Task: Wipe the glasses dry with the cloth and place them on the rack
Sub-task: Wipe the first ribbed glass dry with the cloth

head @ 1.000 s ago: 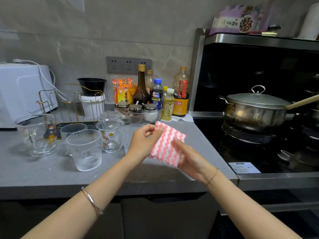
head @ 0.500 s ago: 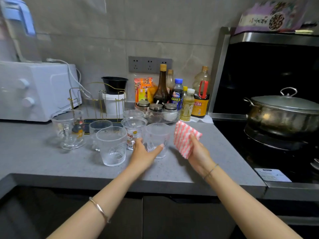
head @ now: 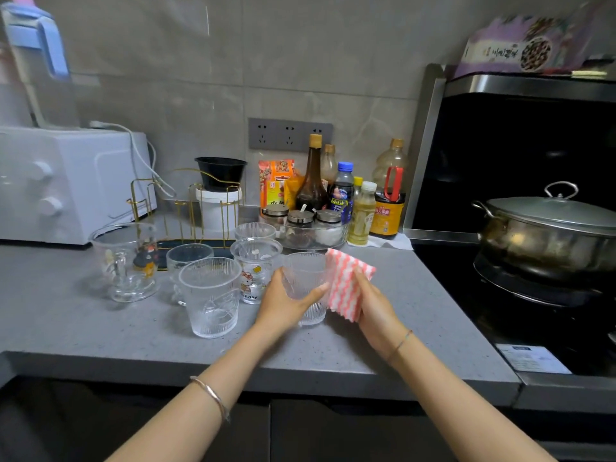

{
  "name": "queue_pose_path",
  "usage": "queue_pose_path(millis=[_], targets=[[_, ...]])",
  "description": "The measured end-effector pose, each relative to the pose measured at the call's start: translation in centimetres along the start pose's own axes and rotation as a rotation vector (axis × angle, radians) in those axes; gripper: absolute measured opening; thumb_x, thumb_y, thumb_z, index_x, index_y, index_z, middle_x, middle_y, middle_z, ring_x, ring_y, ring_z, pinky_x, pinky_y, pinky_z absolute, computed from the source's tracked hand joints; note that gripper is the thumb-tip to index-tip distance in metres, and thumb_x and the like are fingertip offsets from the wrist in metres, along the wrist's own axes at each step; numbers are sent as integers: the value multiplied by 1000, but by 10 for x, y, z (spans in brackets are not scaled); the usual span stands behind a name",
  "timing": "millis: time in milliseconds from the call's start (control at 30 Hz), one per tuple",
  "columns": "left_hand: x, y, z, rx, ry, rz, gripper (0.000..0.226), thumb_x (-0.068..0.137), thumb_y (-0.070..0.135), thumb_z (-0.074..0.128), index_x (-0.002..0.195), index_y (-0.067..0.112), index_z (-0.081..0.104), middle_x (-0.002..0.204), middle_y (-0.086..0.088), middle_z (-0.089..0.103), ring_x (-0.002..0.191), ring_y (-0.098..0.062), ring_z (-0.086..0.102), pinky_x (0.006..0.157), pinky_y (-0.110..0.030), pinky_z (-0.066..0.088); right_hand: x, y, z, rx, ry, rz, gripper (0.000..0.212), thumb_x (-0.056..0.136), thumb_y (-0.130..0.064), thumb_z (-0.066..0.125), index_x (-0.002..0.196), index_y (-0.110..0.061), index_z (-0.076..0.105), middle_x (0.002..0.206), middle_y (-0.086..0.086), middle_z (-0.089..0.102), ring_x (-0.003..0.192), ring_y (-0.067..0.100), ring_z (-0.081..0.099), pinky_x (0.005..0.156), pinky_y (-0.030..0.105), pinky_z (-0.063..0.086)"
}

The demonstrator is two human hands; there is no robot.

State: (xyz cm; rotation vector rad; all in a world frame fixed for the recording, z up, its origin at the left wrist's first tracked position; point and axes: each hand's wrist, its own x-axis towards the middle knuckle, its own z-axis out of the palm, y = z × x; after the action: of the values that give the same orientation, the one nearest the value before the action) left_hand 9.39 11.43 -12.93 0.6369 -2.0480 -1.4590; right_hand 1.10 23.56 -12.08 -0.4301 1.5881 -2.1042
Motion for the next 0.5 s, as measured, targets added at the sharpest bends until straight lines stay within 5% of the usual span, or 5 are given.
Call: queue_pose_path(millis=[67,200,267,367,500], targets=[[0,6,-2,-69,-36,-24,84,64,58,81,127,14,46,132,-1,57,119,-18,56,101,-30,43,-3,-7,-5,53,-1,22,55,100,-42,37,138,-2,44,140,13,50,124,24,52,107,35,38],[-7,26,-2,-314,-134,-188,120,64,73,63,155,19,7,162,0,14,147,-21,23,117,-43,25,-16,-30,-8,1,-32,-115,40,98,-44,39,125,-17,54,128,3,61,105,11,62,96,29,45],[-11,34,-1,-514,-240,-259,132,49,86,63,155,33,6,162,3,15,144,-24,30,106,-48,43,-18,-41,-5,8,-32,-196,36,99,-43,37,120,-21,55,116,-3,65,97,4,62,87,24,46],[-22,53,-3,-645,-288,-270,107,63,77,58,152,32,21,145,2,40,125,-29,55,77,-39,60,-24,-60,6,-75,-30,-402,32,100,-45,34,113,-31,59,108,-18,64,99,-5,61,88,18,47],[-29,64,-7,-627,-345,-184,73,77,74,42,134,27,48,120,0,68,102,-23,70,90,-45,56,-39,-69,25,-283,-182,-643,38,103,-31,25,129,-26,52,130,-20,58,128,-4,45,107,15,36]])
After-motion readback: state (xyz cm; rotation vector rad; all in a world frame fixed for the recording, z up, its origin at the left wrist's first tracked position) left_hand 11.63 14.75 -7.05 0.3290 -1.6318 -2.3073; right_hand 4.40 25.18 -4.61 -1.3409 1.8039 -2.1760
